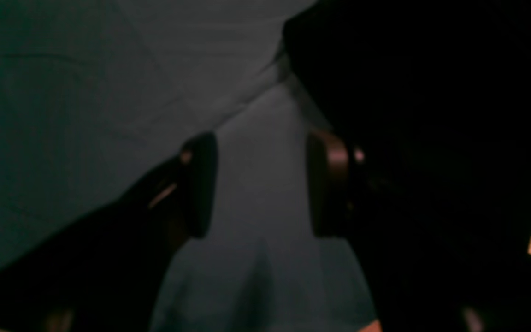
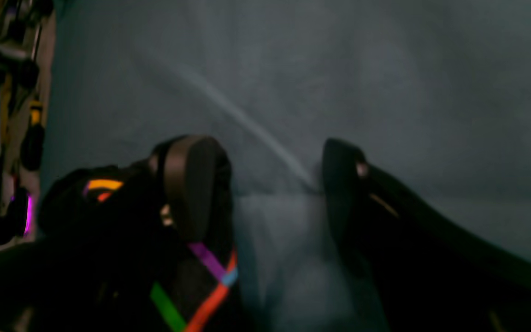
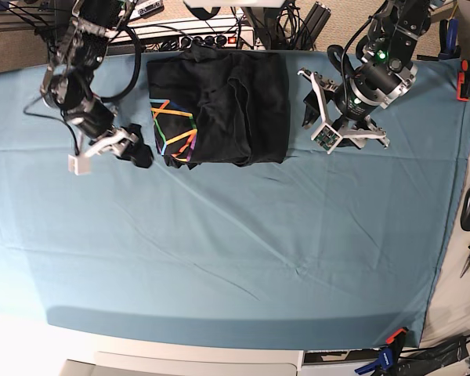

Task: Fold the T-shirt properly
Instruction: 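Grasp the opposite shirt end with the left gripper and tuck it inward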

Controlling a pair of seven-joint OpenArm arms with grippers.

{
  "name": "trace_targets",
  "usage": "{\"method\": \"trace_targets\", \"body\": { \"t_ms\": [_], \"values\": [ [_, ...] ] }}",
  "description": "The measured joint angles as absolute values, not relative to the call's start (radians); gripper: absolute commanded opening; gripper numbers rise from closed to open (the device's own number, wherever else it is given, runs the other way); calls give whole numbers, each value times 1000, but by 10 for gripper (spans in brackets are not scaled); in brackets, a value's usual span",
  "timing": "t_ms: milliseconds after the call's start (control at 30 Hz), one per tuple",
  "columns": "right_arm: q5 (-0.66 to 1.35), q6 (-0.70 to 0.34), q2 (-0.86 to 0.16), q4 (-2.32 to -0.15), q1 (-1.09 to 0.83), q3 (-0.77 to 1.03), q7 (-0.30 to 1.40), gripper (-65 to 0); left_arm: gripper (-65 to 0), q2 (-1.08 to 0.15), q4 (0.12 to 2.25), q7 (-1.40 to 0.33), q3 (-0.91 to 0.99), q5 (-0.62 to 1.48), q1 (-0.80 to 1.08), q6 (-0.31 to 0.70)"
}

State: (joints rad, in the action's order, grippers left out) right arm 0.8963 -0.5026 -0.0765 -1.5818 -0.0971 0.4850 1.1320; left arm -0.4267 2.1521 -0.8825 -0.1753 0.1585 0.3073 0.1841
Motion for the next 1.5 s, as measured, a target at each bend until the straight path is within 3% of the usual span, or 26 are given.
{"method": "trace_targets", "body": {
  "t_ms": [433, 500, 667, 733, 933, 1067, 1133, 1500],
  "values": [
    [903, -502, -46, -1572, -78, 311, 1141, -301, -333, -427, 2152, -883, -175, 158, 346, 184],
    [903, -502, -45, -1572, -78, 311, 1140, -359, -333, -427, 2152, -889, -175, 176, 361, 183],
    [898, -524, -47, -1572, -78, 311, 1121, -602, -332, -421, 2151, -917, -175, 387, 436, 240],
    [894, -547, -47, -1572, -78, 311, 1117, -638, -325, -410, 2151, -918, -175, 437, 469, 263],
    [891, -551, -47, -1572, -78, 311, 1118, -640, -237, -402, 2151, -916, -175, 478, 517, 251],
    [892, -551, -47, -1572, -78, 311, 1118, -640, -162, -402, 2151, -896, -175, 466, 519, 128],
    [891, -551, -47, -1572, -78, 311, 1117, -640, -158, -386, 2150, -889, -172, 476, 523, 85],
    [865, -551, -44, -1572, -80, 309, 1117, -640, -159, -327, 2150, -905, -176, 722, 548, 124]
  ]
}}
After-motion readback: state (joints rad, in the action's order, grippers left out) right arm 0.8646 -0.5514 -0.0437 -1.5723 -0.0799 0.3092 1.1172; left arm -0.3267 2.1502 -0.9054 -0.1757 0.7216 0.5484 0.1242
